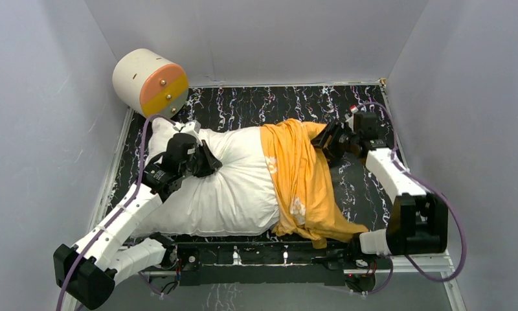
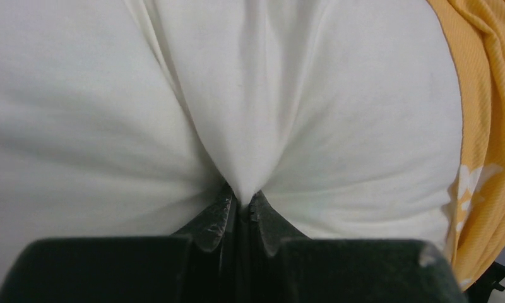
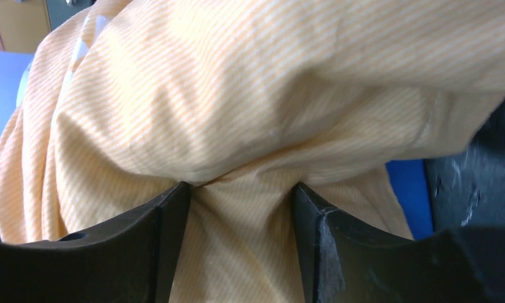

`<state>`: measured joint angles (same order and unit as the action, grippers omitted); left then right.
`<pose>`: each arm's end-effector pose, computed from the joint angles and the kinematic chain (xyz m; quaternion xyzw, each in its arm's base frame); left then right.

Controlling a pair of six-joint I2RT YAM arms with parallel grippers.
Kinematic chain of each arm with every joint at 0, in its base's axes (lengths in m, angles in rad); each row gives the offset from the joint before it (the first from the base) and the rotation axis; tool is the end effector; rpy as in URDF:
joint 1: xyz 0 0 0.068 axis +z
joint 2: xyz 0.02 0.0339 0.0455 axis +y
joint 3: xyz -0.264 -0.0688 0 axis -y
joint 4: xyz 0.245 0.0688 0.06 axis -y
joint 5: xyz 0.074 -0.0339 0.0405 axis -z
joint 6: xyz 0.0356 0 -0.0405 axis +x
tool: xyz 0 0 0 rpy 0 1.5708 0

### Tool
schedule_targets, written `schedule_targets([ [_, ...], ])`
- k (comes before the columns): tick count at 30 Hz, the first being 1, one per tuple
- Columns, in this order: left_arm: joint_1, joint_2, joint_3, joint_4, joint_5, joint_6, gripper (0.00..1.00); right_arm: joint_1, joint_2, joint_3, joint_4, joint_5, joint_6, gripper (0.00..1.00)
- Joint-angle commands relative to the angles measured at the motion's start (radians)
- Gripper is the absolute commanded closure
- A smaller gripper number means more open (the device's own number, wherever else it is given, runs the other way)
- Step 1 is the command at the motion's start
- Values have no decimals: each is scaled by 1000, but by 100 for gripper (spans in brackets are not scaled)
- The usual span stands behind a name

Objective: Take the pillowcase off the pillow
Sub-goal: Remove the pillow from the pillowcase.

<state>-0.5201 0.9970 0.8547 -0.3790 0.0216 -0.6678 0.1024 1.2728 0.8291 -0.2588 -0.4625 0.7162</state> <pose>0.1929 -0.1114 0.3053 -0.0585 0.8634 -0.2881 0.4099 0.2673 0.0434 0.2465 0.1749 0.8709 0.3537 0.2929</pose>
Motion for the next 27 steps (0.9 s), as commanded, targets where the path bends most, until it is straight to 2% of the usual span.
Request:
schedule_targets([
  [1, -14, -63, 43, -110, 69, 21, 100, 15, 114, 243, 7, -173, -130, 34],
  [3, -14, -99, 61, -152, 9, 16, 100, 15, 124, 283, -61, -69, -174, 26],
  [6, -14, -122, 76, -214, -100, 8, 100, 15, 83, 318, -204, 226, -204, 13],
  [9, -14, -109, 82, -232, -128, 17, 100, 14, 3, 279, -263, 519, -174, 6],
  [12, -14, -78, 86, -223, -101, 18, 100, 10, -92, 181, -258, 669, -167, 3],
  [15, -14, -54, 83, -207, -89, 19, 100, 0, -172, 62, -243, 720, -121, 1],
  [17, -14, -41, 82, -203, -85, 24, 100, -14, -208, -4, -212, 647, -107, 1],
  [20, -14, -27, 86, -203, -84, 37, 100, -66, -226, -102, -105, 298, -103, 1],
  [23, -14, -18, 87, -204, -84, 40, 100, -73, -209, -190, 9, 107, 2, 1],
  [25, -14, -12, 87, -203, -81, 38, 100, -73, -200, -269, 161, -25, 97, 1],
  [27, -14, -4, 89, -200, -72, 32, 100, -73, -184, -388, 447, -161, 253, 4],
])
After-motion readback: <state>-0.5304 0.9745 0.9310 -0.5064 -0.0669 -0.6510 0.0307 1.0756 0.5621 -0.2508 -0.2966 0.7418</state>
